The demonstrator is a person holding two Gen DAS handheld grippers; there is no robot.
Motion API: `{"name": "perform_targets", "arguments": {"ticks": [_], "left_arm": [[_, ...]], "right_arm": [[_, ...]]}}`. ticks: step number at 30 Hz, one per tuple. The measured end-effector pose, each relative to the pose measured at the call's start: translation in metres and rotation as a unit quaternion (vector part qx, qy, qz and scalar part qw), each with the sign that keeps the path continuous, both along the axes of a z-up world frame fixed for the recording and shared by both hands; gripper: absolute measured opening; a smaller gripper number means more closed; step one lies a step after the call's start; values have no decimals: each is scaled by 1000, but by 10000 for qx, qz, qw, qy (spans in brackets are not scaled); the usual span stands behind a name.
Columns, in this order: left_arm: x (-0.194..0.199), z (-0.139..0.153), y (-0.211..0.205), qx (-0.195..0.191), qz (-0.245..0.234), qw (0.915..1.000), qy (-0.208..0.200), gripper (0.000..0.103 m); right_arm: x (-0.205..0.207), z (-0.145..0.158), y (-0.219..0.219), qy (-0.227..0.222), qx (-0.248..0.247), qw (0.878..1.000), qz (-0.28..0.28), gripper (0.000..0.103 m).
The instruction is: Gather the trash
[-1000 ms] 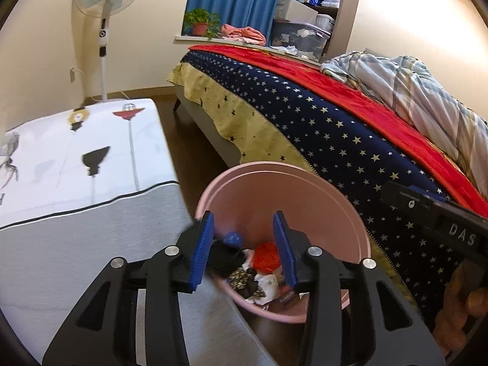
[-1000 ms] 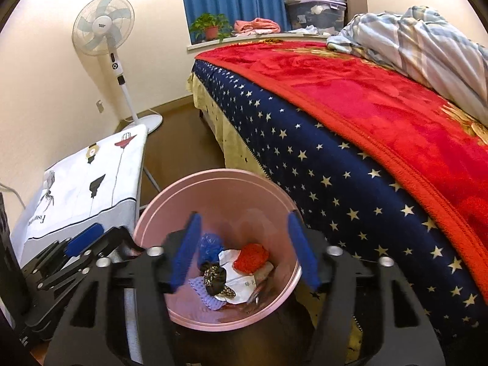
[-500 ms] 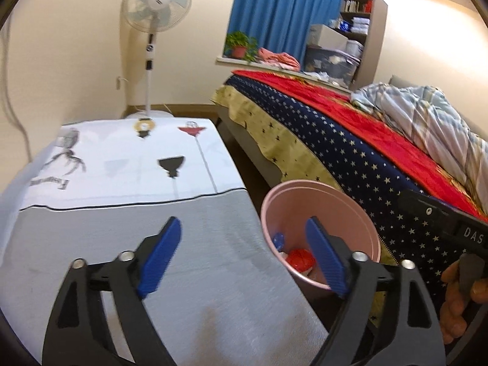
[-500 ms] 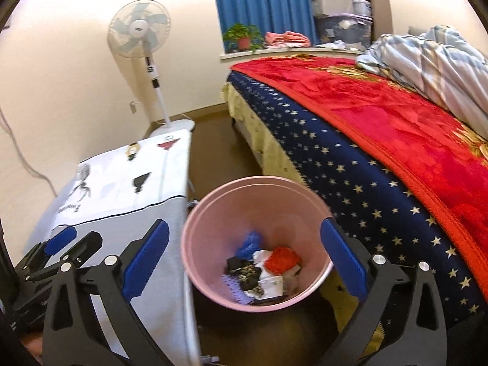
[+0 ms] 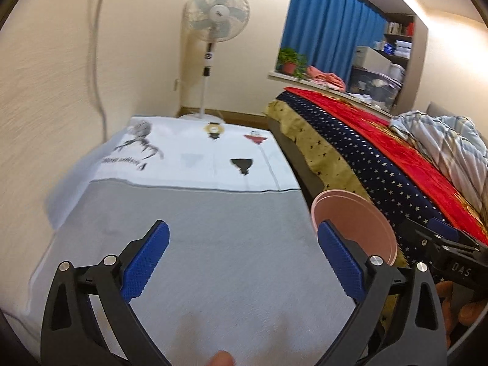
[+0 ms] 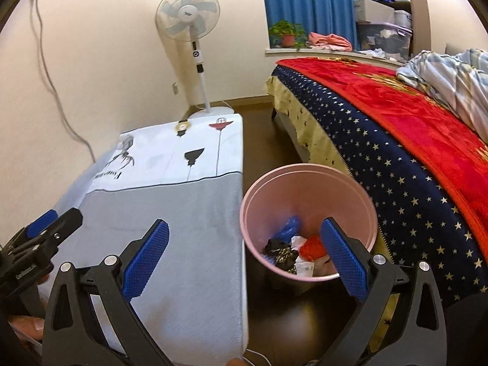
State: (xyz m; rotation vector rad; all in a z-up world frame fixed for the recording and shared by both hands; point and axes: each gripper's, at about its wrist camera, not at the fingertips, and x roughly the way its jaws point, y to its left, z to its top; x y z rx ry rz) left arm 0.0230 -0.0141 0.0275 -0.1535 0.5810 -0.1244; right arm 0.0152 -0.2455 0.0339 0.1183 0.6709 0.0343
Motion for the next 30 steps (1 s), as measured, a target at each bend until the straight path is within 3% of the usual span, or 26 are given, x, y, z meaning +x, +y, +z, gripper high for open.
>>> {"name": "perform_targets", "arguments": {"ticks": [14,30], "left_arm": [[-48,-9,17,176,494,9986,93,95],[-37,-22,6,275,526,9981,151,95]], "right_arm": [[-26,-5,34,-85,-233,9996,113,98],[-17,-22,31,-113,-413,9991,-52,98]]}}
